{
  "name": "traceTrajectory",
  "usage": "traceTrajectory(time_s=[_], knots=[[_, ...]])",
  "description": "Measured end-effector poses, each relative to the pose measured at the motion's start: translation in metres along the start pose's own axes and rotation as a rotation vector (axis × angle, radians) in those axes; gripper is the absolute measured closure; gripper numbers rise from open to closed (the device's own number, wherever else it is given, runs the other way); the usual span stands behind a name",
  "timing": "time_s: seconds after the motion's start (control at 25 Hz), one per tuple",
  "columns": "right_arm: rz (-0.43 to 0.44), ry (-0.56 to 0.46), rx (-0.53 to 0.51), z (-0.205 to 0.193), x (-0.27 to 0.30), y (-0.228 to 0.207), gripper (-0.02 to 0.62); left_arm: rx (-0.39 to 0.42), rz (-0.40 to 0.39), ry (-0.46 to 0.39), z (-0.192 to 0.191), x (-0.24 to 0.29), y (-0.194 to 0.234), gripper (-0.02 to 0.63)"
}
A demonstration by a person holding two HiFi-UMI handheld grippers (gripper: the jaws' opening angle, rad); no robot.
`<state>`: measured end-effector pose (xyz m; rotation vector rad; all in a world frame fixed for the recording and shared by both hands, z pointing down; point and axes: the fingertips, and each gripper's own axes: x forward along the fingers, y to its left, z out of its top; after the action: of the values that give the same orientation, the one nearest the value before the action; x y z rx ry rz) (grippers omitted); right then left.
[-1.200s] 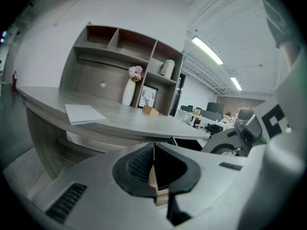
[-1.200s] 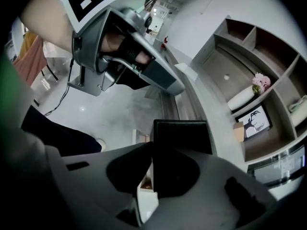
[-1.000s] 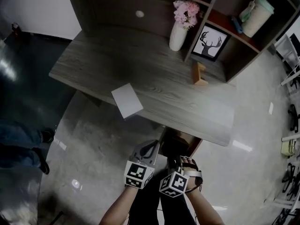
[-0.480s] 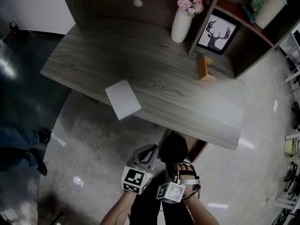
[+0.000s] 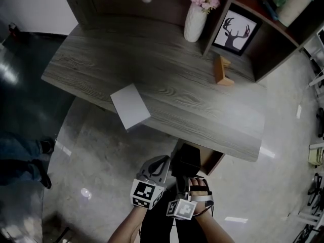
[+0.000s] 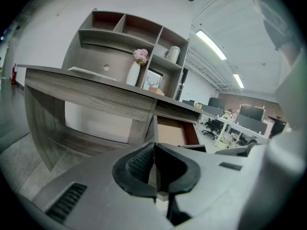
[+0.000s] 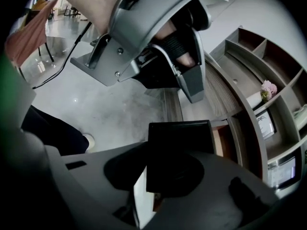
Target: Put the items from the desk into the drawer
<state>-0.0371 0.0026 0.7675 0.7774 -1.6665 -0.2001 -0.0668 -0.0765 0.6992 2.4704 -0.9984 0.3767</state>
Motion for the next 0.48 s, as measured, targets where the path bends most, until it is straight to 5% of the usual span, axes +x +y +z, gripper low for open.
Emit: traceTrajectory(time_s=[0.12,0.48], knots=[[0.017,-0.02,-0.004,0.008,-0.006,-0.002,0.468,0.005,-0.004,0.01,0.003,-0.001,-0.003,0.594],[0.082,-0.08,0.08,0.021,-0.047,-0.012,0.462,0.03,-0.007,0.001,0.037,-0.017,-0.018,0.594]])
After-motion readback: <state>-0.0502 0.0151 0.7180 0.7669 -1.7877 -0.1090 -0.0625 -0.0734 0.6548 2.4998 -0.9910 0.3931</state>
